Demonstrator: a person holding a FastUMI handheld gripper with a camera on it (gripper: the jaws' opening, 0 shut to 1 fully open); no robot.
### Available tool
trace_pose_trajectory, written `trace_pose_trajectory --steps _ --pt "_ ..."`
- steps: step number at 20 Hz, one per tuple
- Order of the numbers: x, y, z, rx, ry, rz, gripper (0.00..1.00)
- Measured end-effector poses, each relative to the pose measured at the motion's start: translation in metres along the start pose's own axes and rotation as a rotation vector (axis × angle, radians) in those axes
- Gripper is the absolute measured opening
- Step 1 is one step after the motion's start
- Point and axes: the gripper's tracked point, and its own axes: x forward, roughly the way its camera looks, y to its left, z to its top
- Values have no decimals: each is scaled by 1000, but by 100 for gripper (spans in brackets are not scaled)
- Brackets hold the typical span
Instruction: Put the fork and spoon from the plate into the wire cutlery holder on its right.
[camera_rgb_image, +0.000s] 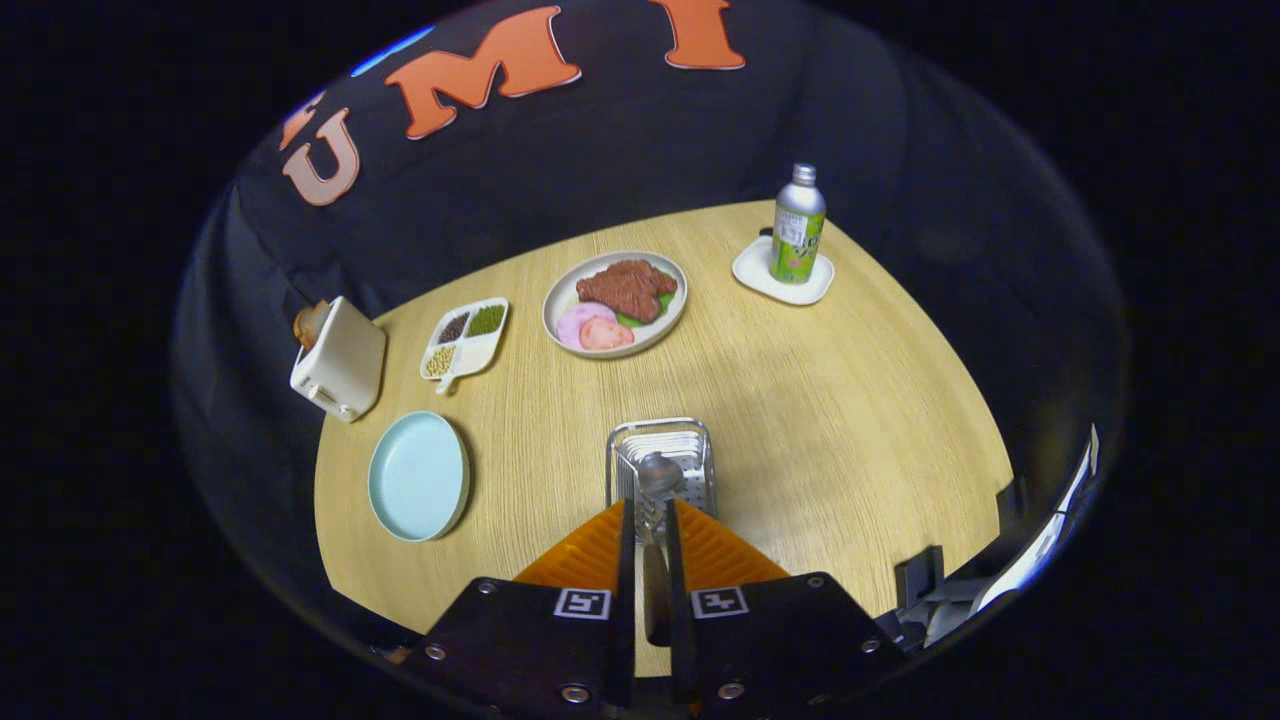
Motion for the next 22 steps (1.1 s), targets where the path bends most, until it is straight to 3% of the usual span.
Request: trace_pose_trajectory --steps 5,9,13,17,22 --pt "-43 9 81 -44 -335 28 38" --pt "-92 30 135 -166 -587 11 59" --pt "-135 53 172 -226 -763 21 72" --pt "-151 65 194 -301 -864 -9 75" --pt "-170 90 212 -295 -923 42 76"
